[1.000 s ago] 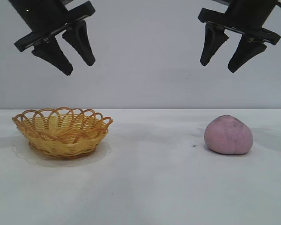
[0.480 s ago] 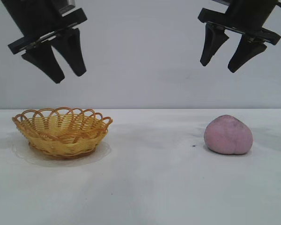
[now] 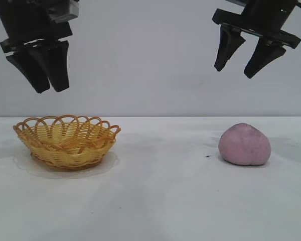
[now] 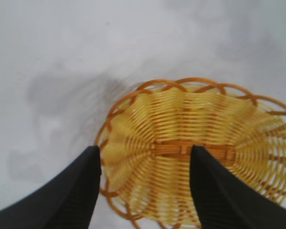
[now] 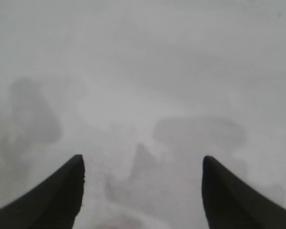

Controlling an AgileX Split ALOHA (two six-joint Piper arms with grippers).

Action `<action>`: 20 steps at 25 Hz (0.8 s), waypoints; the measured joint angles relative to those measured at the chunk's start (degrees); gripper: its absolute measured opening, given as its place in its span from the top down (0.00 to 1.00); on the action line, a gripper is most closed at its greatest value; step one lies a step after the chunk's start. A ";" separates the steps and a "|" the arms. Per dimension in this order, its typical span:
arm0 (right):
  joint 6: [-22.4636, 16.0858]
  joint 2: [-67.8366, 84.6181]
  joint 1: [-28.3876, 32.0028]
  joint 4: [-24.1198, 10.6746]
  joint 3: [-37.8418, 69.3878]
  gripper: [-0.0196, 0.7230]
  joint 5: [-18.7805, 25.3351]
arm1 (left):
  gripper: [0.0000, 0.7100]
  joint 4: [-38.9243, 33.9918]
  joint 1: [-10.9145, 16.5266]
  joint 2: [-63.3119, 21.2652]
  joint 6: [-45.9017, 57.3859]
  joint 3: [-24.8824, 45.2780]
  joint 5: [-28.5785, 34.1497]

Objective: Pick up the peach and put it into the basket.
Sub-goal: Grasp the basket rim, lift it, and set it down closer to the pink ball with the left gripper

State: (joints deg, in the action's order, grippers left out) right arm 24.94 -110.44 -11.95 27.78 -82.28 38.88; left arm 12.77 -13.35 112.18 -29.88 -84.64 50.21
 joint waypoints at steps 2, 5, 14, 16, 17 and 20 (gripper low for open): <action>0.00 0.00 0.00 0.00 0.00 0.38 0.09 | 0.48 -1.23 0.00 2.13 0.00 -2.83 3.42; 0.00 0.00 0.00 0.00 0.00 0.38 0.36 | 0.48 -3.00 0.00 5.67 0.00 -7.01 8.47; 0.00 0.00 0.00 0.00 0.00 0.38 0.38 | 0.48 -4.79 0.00 13.72 0.00 -15.08 14.34; 0.00 0.00 0.00 0.00 0.00 0.38 0.38 | 0.48 -4.83 0.00 14.68 0.00 -15.49 14.38; 0.00 0.00 0.00 0.00 0.00 0.38 0.38 | 0.48 -4.92 0.00 15.14 0.00 -15.59 14.48; 0.00 0.00 0.00 0.00 0.00 0.38 0.38 | 0.48 -5.56 0.00 16.44 0.00 -15.59 15.03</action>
State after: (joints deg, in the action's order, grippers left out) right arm 24.94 -110.44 -11.95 27.78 -82.28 39.27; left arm 7.22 -13.35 128.61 -29.88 -100.23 65.23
